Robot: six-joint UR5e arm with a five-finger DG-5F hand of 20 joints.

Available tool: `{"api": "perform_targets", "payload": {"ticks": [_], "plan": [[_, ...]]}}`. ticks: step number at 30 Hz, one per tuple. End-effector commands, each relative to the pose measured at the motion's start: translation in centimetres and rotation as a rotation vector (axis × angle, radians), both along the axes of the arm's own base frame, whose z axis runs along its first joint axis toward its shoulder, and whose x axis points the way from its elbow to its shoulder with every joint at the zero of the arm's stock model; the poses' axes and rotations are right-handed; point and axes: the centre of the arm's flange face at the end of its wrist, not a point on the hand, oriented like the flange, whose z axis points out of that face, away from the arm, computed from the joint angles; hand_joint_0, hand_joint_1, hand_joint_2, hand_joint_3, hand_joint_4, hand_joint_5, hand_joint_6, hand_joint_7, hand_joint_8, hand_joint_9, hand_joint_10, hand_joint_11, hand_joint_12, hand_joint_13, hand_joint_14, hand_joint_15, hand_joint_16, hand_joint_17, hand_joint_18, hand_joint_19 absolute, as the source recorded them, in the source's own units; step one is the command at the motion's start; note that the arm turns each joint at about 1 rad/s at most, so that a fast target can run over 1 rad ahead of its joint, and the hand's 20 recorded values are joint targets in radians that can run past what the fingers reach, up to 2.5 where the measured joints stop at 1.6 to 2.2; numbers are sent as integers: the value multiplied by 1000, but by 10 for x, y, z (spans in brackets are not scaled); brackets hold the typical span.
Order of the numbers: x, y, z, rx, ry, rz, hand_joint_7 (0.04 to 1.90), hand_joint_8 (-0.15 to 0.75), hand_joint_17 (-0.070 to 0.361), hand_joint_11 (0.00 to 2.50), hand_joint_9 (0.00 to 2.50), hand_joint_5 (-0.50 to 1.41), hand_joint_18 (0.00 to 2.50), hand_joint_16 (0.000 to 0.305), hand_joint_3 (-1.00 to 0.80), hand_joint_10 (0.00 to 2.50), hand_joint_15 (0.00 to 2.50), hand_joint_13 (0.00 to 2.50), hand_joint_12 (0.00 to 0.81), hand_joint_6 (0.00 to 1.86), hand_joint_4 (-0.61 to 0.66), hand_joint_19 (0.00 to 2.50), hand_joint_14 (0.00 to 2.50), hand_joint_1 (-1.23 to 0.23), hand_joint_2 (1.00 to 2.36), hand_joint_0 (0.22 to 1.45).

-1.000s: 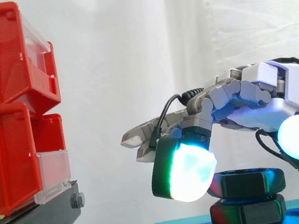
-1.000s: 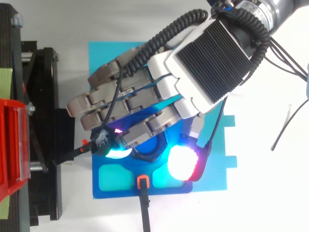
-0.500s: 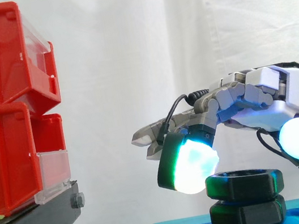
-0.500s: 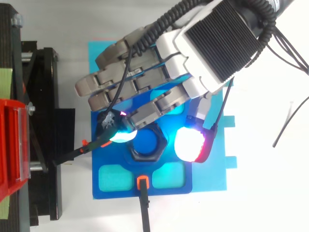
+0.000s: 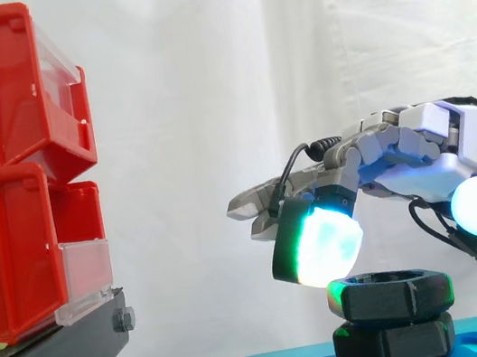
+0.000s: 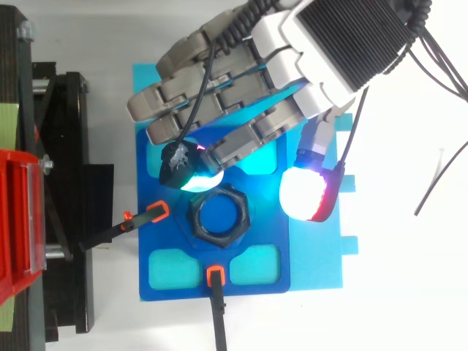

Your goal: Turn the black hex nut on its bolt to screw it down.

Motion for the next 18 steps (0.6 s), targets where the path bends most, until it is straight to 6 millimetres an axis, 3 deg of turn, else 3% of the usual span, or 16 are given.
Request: {"api": "perform_targets", "payload": {"ticks": [1, 8, 18], "plan": [[4, 1, 8, 31, 20, 27, 851, 344, 131, 176, 600, -94, 581, 58, -500, 5, 182, 563, 361, 676, 337, 611, 7, -251, 1000, 485], [17, 15, 32, 49, 15, 53, 907, 344, 131, 169, 600, -91, 581, 58, -500, 4, 182, 562, 360, 643, 345, 603, 7, -246, 1000, 486], [29, 41, 36, 97, 1, 19, 1061, 343, 131, 174, 603, -88, 582, 58, -500, 4, 182, 563, 361, 559, 356, 614, 7, -245, 1000, 487]]}}
